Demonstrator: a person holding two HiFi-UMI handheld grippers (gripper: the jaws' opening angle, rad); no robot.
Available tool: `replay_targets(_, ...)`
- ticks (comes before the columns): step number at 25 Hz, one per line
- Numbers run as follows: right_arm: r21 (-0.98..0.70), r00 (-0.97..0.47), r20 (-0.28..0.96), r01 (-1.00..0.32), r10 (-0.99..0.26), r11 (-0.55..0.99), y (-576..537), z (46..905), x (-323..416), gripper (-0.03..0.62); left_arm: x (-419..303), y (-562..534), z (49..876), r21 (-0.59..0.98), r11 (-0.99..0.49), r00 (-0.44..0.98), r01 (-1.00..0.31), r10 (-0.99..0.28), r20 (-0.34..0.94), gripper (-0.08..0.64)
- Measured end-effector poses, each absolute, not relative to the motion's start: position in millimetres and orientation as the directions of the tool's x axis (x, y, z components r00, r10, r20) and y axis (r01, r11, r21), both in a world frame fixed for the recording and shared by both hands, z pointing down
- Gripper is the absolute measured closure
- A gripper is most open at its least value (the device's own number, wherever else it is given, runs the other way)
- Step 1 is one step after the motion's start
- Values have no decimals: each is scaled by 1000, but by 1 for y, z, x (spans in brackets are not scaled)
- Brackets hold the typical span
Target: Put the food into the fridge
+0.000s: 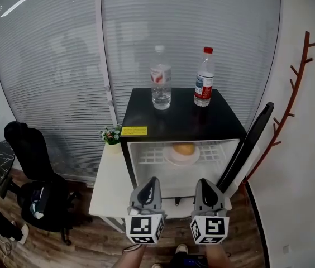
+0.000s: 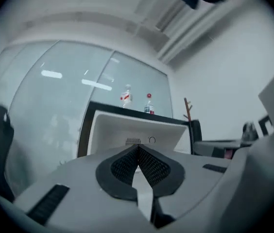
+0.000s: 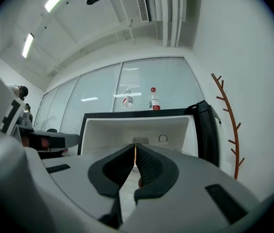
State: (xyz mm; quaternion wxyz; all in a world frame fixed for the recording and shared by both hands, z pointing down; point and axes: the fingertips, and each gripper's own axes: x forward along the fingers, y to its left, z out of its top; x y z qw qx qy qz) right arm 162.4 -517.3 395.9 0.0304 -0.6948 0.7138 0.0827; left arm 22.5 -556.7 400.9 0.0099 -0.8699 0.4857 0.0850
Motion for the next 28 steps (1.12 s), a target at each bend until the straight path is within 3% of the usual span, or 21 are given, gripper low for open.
replay_targets(3,77,-51,-152,-996,-987,39,-519,398,161,565,28,-553,395,-94,-539,547,-837,-816,-187,532)
replay_targets(28,111,-70,-147,-992,-987,54,-533,403,156,566,22,-563,410,-30,-547,545,-837,-826,-143,532)
